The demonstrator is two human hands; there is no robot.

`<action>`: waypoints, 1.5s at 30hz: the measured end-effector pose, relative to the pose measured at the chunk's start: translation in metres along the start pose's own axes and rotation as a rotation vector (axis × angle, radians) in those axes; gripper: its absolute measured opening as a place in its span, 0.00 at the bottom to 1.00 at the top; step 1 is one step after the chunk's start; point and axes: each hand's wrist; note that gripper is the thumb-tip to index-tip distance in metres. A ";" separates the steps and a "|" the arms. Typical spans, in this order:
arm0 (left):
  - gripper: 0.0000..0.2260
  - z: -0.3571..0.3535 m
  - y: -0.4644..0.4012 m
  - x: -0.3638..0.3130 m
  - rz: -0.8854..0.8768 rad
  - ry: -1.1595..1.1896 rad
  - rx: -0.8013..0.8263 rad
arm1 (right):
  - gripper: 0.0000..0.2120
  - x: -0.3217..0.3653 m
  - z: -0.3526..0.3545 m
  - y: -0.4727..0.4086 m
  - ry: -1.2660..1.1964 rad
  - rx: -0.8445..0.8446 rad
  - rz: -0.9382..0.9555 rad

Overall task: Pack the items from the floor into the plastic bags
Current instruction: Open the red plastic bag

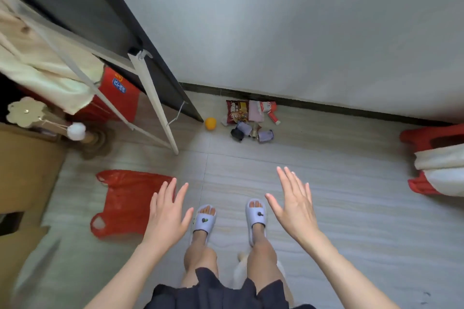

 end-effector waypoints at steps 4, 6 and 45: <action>0.30 -0.058 -0.009 0.003 0.148 0.000 -0.002 | 0.31 -0.037 -0.025 -0.045 0.101 0.127 0.125; 0.32 -0.094 -0.017 0.004 0.207 0.026 -0.004 | 0.31 -0.057 -0.045 -0.070 0.183 0.163 0.195; 0.21 -0.510 -0.261 0.208 -0.020 0.323 -0.232 | 0.22 -0.151 -0.554 -0.345 0.366 0.215 0.742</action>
Point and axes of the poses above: each hand's wrist, its own y-axis away from the middle knuckle, its own z-axis out of the back of the hand, x = y × z, and after that the axes turned 3 degrees about y, right-handed
